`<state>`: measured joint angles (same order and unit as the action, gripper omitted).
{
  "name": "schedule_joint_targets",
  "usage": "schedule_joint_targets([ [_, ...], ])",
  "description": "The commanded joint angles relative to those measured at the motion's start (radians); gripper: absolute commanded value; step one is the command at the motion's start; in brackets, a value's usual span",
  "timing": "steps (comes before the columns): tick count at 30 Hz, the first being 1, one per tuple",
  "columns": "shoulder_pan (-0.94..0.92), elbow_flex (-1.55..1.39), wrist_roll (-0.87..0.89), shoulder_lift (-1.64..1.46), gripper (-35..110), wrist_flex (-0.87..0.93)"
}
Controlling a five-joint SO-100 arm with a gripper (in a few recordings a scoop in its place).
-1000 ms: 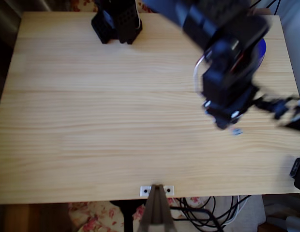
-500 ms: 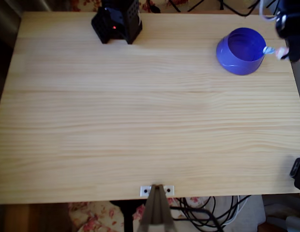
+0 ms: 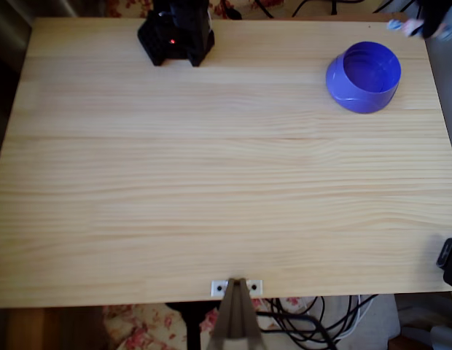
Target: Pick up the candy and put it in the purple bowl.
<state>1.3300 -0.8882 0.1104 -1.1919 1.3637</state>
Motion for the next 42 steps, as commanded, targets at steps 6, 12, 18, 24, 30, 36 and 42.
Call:
schedule_joint_targets([
  [6, 0.020, -0.190, 0.032, -0.202, 0, -0.104],
  [12, 0.002, -0.291, 0.037, -0.265, 1, -0.130],
  [18, -0.002, -0.279, 0.044, -0.279, 14, -0.109],
  [24, -0.002, -0.253, 0.057, -0.279, 18, -0.084],
  [30, -0.087, -0.149, 0.034, -0.295, 13, 0.017],
  [36, -0.344, -0.124, -0.018, -0.417, 0, 0.075],
  [42, -0.588, -0.149, -0.041, -0.445, 0, 0.141],
])
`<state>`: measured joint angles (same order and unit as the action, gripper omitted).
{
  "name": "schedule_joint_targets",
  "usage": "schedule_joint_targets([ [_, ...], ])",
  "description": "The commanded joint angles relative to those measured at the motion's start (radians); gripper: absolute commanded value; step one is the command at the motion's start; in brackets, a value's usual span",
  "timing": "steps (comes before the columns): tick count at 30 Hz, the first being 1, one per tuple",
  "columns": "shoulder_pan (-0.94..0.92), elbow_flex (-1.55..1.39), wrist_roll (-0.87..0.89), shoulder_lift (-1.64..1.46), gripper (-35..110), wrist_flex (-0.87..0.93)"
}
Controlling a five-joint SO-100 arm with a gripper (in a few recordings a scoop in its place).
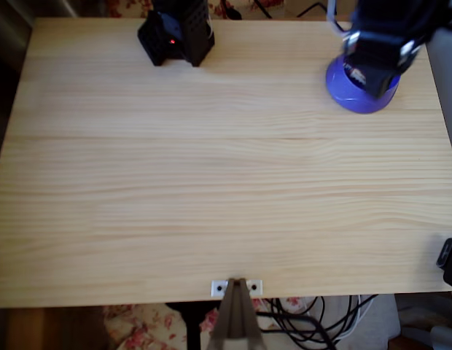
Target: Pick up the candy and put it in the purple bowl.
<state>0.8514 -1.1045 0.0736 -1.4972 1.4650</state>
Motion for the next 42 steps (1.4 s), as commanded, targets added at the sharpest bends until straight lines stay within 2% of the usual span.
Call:
schedule_joint_targets([
  [1, -0.150, 0.051, -0.014, -0.146, 0, 0.052],
  [11, -0.555, -0.440, -0.106, -0.449, 0, -0.107],
  [17, -0.693, -0.940, -0.052, -0.776, -1, -0.328],
  [24, -0.841, -1.276, -0.058, -1.006, -1, -0.374],
  [30, -0.950, -1.431, -0.092, -1.144, -1, -0.391],
  [42, -1.022, -1.680, -0.103, -1.486, -1, -0.336],
])
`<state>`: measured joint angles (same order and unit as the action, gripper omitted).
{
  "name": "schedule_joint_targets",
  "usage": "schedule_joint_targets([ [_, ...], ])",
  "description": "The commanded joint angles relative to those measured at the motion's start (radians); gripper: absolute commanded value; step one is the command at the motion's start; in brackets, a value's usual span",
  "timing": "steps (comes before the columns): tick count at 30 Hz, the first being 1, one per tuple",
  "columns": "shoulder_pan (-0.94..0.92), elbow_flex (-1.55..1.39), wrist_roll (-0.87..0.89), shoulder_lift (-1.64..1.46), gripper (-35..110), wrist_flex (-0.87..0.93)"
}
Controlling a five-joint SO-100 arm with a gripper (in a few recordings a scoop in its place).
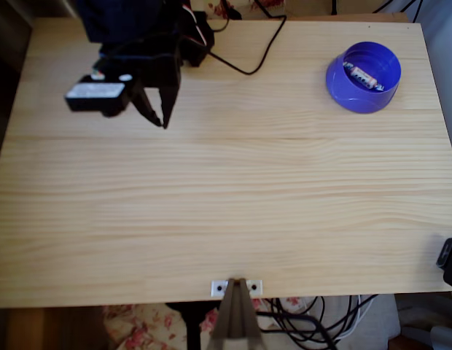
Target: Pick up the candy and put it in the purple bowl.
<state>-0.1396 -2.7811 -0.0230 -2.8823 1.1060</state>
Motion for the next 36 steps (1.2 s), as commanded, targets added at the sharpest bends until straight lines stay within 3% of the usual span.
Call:
schedule_joint_targets([
  [1, -0.034, 0.000, -0.006, -0.095, -1, 0.025],
  [7, -0.041, -0.034, 0.012, -0.120, -1, 0.015],
  [16, -0.040, -0.166, -0.015, -0.414, -1, 0.074],
  [36, 0.014, -0.198, -0.057, -0.417, -1, 0.072],
])
